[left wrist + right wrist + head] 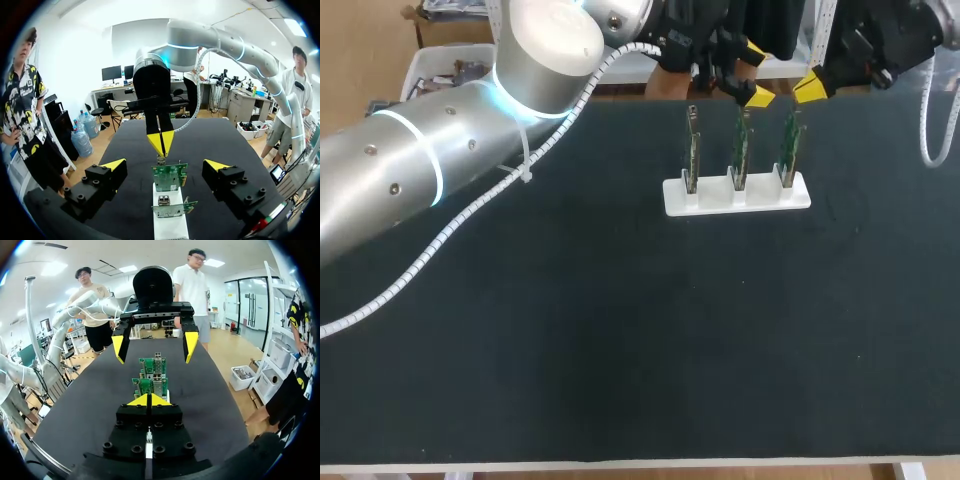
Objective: Pick up the optical module with the left hand, and insert it into the network port with the right hand.
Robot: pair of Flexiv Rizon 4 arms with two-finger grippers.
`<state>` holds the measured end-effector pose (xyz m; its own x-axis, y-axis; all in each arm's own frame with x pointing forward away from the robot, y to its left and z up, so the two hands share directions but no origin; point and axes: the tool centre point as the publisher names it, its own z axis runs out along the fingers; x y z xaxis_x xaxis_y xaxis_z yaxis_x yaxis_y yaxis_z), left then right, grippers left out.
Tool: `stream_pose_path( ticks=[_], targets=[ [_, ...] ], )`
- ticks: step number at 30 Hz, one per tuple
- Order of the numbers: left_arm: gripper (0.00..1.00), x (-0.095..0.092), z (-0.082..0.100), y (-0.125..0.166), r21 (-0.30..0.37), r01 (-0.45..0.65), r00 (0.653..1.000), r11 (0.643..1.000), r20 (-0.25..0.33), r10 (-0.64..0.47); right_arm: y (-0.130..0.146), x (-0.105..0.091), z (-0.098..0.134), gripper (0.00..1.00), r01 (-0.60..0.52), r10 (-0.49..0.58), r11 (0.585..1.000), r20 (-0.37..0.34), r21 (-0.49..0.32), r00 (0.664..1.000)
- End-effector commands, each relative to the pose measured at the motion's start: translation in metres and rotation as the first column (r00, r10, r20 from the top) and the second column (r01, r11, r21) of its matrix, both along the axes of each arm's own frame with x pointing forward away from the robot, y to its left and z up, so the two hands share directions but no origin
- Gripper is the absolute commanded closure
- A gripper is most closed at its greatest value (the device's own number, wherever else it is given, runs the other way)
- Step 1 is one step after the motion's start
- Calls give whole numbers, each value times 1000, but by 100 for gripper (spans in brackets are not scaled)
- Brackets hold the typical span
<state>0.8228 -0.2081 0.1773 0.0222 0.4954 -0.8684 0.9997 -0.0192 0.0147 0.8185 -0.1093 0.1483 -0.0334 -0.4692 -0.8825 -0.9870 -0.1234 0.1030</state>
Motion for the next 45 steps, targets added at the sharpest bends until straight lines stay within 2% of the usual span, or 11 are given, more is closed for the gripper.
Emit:
stream_pose_path(
  ticks=[1,45],
  targets=[
    [0,-2,0,1,-1,-5,1000,1000,4,5,-1,7,-2,100,-154,154,988,-88,10,984],
    [0,-2,0,1,-1,-5,1000,1000,4,5,0,6,-17,100,-151,156,987,-122,45,980]
  ],
)
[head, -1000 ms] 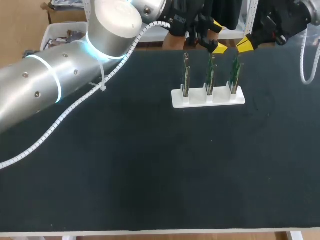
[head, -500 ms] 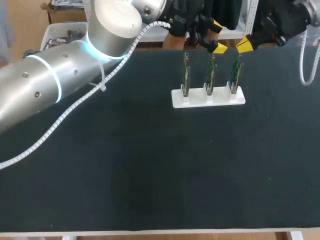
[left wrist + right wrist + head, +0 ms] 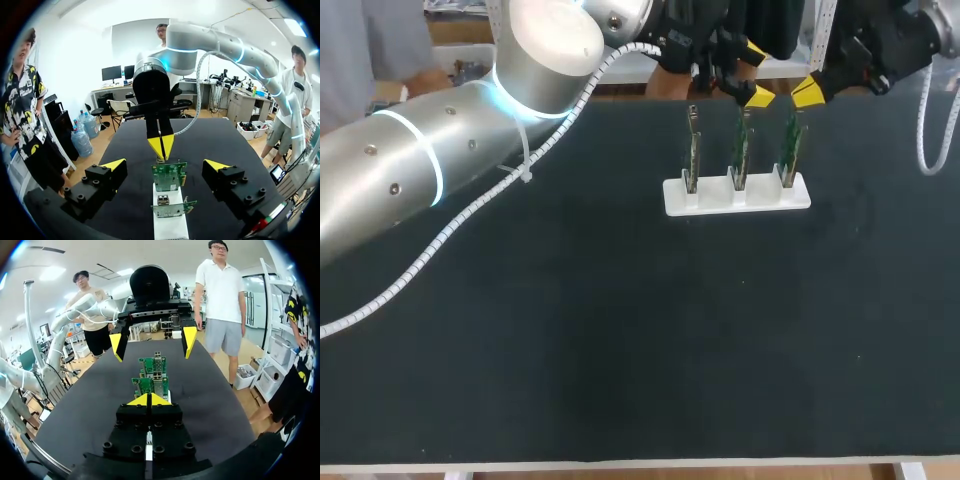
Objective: Pick up the optical module with the left hand, and insert it into the network port with the right hand.
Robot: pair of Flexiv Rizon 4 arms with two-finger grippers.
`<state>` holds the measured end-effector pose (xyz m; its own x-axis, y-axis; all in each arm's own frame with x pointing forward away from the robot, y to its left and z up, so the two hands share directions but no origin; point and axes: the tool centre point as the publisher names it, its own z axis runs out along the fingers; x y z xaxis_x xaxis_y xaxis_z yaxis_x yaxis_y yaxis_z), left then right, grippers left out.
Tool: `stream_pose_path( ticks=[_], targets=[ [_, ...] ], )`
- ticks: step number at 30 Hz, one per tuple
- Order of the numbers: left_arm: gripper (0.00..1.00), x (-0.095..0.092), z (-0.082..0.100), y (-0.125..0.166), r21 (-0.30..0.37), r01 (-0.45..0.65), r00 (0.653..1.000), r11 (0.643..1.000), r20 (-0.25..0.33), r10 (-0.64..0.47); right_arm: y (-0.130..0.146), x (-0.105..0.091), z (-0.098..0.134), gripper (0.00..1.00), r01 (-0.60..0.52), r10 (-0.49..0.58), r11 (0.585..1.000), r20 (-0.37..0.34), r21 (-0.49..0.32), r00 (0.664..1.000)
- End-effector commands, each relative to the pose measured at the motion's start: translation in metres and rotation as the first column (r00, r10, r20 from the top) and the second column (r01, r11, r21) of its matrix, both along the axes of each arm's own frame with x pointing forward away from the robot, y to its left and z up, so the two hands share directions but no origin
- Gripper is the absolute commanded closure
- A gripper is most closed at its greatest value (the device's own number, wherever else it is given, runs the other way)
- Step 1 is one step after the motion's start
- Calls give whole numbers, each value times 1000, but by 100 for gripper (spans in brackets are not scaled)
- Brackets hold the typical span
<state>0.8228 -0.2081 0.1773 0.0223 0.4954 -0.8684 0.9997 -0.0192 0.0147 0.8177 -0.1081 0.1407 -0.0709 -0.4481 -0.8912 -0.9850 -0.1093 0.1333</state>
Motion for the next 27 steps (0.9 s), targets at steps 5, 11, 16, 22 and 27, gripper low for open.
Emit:
stream_pose_path(
  ticks=[5,11,16,22,27],
  targets=[
    [0,-2,0,1,-1,-5,1000,1000,4,5,-1,8,-10,100,-170,172,985,-90,30,981],
    [0,-2,0,1,-1,-5,1000,1000,4,5,0,12,-8,100,-169,172,985,-81,32,982],
    [0,-2,0,1,-1,-5,1000,1000,4,5,0,14,-6,100,-169,171,985,-76,31,982],
    [0,-2,0,1,-1,-5,1000,1000,4,5,1,16,0,100,-166,169,985,-67,38,983],
    [0,-2,0,1,-1,-5,1000,1000,4,5,3,16,8,100,-167,169,985,-54,41,984]
  ],
)
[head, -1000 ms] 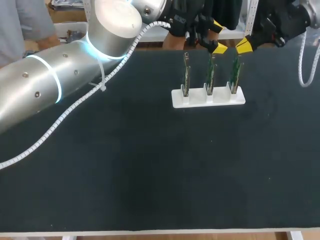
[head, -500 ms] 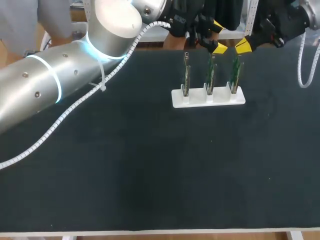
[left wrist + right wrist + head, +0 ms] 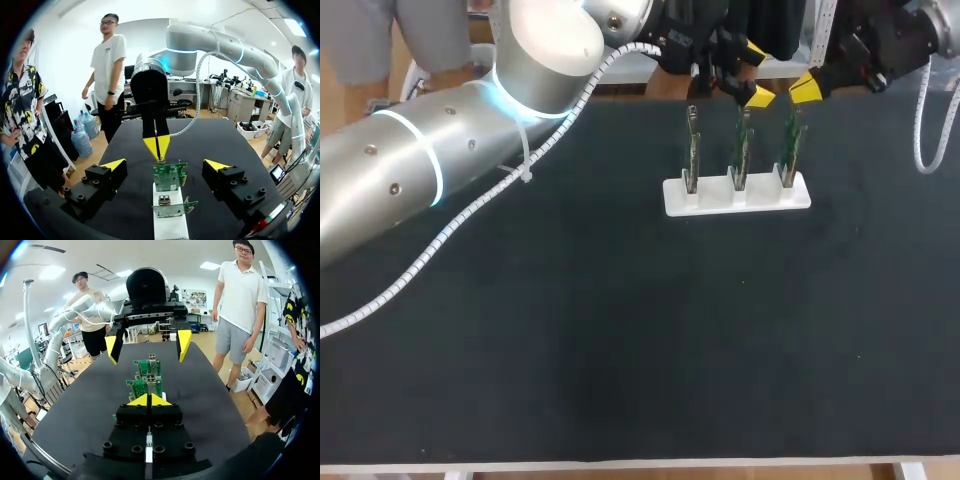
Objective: Pick up the optical module with the left hand, and insert it into the network port with the right hand.
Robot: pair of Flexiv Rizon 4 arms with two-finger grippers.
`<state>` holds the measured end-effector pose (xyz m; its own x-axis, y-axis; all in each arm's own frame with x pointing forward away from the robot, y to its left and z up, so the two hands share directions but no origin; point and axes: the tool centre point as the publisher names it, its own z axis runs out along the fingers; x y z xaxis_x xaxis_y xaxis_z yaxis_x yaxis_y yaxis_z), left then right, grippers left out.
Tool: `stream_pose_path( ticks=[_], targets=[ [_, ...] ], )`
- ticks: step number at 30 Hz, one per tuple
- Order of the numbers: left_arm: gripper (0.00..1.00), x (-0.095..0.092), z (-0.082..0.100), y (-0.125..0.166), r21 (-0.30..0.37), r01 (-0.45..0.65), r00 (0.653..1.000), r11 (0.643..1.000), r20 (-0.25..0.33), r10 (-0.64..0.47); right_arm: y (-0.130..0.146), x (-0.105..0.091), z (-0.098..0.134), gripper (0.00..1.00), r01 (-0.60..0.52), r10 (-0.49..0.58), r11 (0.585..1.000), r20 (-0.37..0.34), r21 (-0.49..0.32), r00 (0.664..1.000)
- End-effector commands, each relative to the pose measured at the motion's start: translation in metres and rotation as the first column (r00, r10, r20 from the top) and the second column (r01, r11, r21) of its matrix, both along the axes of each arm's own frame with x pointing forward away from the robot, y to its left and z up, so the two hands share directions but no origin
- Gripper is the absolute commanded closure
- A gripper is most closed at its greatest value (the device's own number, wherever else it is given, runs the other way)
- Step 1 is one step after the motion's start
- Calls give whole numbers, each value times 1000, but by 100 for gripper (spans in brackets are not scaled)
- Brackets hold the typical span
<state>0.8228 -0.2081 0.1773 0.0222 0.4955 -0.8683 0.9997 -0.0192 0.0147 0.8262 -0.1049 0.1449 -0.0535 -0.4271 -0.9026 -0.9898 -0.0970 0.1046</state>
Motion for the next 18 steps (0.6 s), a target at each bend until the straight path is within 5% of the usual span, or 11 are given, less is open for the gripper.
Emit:
stream_pose_path(
  ticks=[1,18],
  targets=[
    [0,-2,0,1,-1,-5,1000,1000,4,5,1,7,5,100,-184,185,983,-79,19,980],
    [0,-2,0,1,-1,-5,1000,1000,4,5,-3,8,39,100,-171,171,985,3,14,985]
  ],
)
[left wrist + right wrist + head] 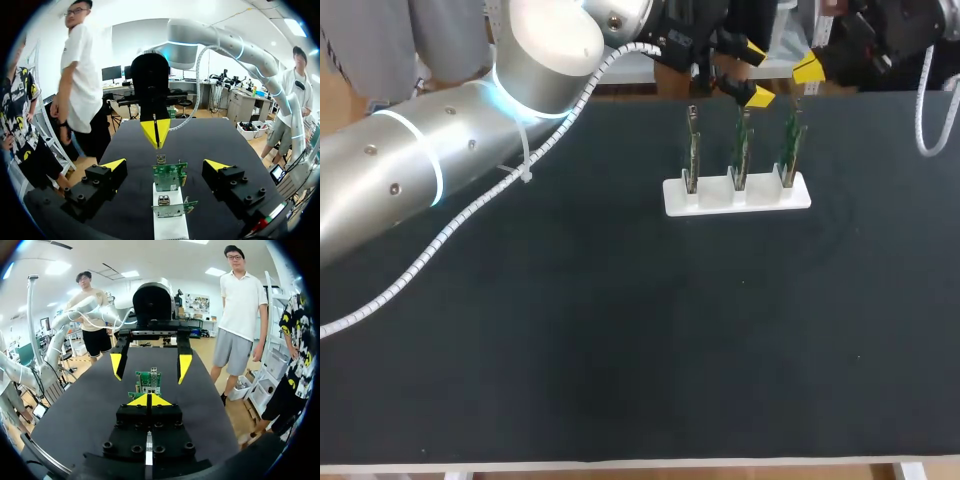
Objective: Pick up the optical module with the left hand, and insert it into the network port with the right hand.
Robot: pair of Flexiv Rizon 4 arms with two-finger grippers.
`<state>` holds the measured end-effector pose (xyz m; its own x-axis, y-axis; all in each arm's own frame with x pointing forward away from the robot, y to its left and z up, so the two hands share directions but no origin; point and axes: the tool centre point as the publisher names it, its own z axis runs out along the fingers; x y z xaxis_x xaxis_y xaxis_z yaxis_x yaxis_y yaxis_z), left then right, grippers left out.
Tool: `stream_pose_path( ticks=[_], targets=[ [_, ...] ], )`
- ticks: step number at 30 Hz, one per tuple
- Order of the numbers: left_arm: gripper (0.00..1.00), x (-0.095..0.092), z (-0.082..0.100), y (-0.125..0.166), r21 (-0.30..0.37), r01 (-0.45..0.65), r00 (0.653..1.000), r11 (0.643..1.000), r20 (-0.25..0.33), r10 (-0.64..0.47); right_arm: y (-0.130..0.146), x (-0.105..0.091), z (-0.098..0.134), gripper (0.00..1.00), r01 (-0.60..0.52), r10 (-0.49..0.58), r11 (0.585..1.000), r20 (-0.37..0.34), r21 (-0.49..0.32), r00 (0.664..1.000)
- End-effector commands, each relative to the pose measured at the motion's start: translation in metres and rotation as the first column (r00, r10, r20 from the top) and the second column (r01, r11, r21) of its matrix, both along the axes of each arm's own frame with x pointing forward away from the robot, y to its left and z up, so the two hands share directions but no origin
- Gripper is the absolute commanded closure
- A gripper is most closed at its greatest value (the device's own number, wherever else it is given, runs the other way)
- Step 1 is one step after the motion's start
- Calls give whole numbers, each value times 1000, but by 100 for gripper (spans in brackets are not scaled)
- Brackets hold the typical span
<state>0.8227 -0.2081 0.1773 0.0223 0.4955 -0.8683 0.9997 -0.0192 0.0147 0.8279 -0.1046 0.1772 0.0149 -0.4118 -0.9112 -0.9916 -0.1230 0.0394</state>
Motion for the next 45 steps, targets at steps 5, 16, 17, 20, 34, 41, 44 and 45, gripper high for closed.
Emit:
stream_pose_path(
  ticks=[5,16,17,20,34,41,44,45],
  targets=[
    [0,-2,1,1,-13,-4,1000,1000,11,4,-6,5,11,100,-138,137,990,-48,-12,989],
    [0,2,16,3,-12,-10,999,1000,52,10,-14,4,24,100,-124,123,992,-15,-16,992],
    [0,2,19,4,-11,-10,998,1000,56,10,-15,4,25,100,-121,120,993,-11,-17,993],
    [0,2,26,10,-5,-23,997,1000,73,23,-19,4,30,100,-111,111,994,-2,-14,994],
    [0,2,53,37,21,-87,988,996,134,84,-27,6,43,100,-86,86,996,36,-14,996],
    [0,2,61,49,21,-134,979,991,161,129,-32,8,51,100,-68,69,997,59,-21,996],
    [0,1,64,53,19,-149,975,989,171,143,-33,8,54,100,-65,66,998,62,-23,996],
    [0,1,65,54,19,-153,974,988,172,147,-33,9,55,100,-62,63,998,63,-28,996]
  ],
)
